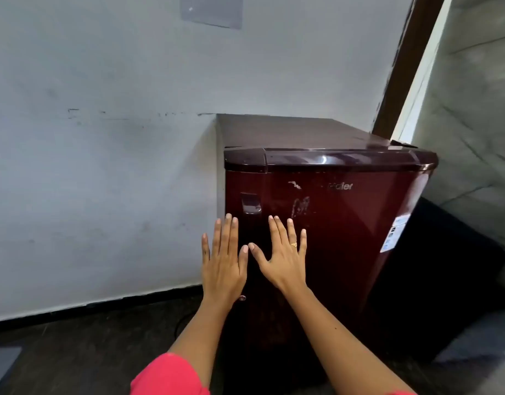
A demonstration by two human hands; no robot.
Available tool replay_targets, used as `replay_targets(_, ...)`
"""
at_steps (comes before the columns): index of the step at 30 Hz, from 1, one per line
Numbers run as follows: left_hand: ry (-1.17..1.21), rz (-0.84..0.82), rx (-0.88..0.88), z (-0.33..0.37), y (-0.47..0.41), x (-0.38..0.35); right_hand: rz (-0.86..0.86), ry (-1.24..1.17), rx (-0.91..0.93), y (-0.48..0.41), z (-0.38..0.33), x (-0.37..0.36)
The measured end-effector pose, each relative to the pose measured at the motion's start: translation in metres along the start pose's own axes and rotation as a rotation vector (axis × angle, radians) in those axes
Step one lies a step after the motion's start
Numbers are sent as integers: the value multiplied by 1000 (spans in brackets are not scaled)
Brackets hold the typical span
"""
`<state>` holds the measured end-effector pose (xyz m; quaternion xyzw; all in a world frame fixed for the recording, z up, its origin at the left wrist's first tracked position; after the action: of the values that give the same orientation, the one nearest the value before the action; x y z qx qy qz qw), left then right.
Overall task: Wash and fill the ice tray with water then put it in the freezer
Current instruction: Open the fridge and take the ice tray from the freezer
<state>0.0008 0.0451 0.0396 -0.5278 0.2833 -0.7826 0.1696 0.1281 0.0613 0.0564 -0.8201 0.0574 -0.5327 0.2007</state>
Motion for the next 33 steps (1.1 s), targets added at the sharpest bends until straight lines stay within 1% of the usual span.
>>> replay_targets(3, -8, -1, 64, -15, -17, 5, 47, -39, 21, -10, -16, 1)
replay_targets(8, 110, -108, 113, -35, -46, 0, 111, -169, -15, -24, -24, -3)
replay_targets(12, 382, -169, 192, -38, -71, -8, 41, -329, -55, -28, -21, -10)
replay_targets(16, 698, -206, 226, -36, -86, -17, -132, -613, -67, -30, -23, -21)
replay_targets(19, 818, -194, 219, -40, -92, -24, -161, -654, -124, -32, -23, -20)
replay_targets(23, 837, -236, 247, -52, -100, -36, -206, -686, -162, -32, -25, -16)
replay_targets(28, 812, -296, 218, -68, -105, -50, -252, -688, -199, -32, -30, -14)
replay_targets(33, 845, -301, 257, -63, -103, -48, -279, -694, -231, -31, -30, -16)
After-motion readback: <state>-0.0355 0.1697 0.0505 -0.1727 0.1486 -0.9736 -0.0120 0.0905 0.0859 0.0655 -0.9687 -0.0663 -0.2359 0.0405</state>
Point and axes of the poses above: each hand's wrist, its own y-axis away from the middle knuckle, its own x-axis out of the back of the hand, z = x × y, the point moved 6 cm from there along -y, towards the middle knuckle, and after that the axes turned 3 degrees about -z, right-handed, at the moved point
